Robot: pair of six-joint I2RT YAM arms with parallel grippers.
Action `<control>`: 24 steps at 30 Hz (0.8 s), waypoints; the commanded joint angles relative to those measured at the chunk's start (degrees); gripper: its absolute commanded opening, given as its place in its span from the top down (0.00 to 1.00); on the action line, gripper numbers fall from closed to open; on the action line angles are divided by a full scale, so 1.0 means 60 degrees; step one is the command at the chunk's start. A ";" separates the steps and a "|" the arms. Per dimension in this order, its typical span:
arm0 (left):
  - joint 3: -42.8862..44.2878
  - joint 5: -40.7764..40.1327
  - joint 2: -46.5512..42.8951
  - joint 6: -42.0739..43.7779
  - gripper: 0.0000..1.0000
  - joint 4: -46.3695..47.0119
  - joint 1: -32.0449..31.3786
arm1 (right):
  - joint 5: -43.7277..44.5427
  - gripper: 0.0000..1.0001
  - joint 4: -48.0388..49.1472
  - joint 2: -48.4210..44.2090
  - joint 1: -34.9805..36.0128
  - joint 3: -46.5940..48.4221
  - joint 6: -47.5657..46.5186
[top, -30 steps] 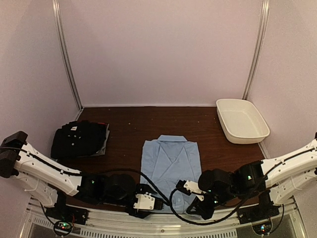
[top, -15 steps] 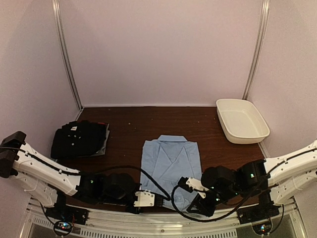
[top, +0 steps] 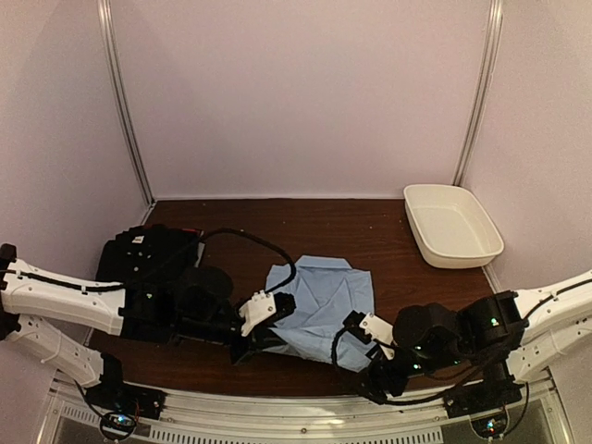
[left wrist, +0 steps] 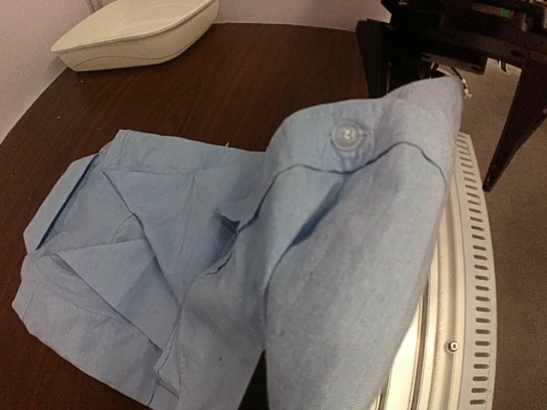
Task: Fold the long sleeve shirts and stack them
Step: Fold the 2/3-rectangle-folded shirt at the center of the board.
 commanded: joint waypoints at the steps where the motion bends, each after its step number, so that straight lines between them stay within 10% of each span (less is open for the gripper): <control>1: 0.0528 0.1214 0.0068 -0.0834 1.00 -0.0295 0.0197 | 0.1429 0.16 -0.0698 0.0432 0.0287 0.0567 -0.0043; 7: 0.0596 0.1987 0.0294 -0.1023 1.00 -0.0406 0.0402 | 0.2382 0.23 -0.1338 0.1163 0.0456 0.0760 -0.0123; 17: 0.0154 0.3213 0.0397 -0.1953 1.00 -0.0612 0.0259 | 0.1085 0.91 -0.0919 0.1168 0.0706 0.0732 -0.0212; 24: 0.0126 0.3612 0.0330 -0.2555 1.00 -0.1287 -0.0590 | -0.0886 0.97 -0.0352 0.0855 0.0979 0.0819 0.0229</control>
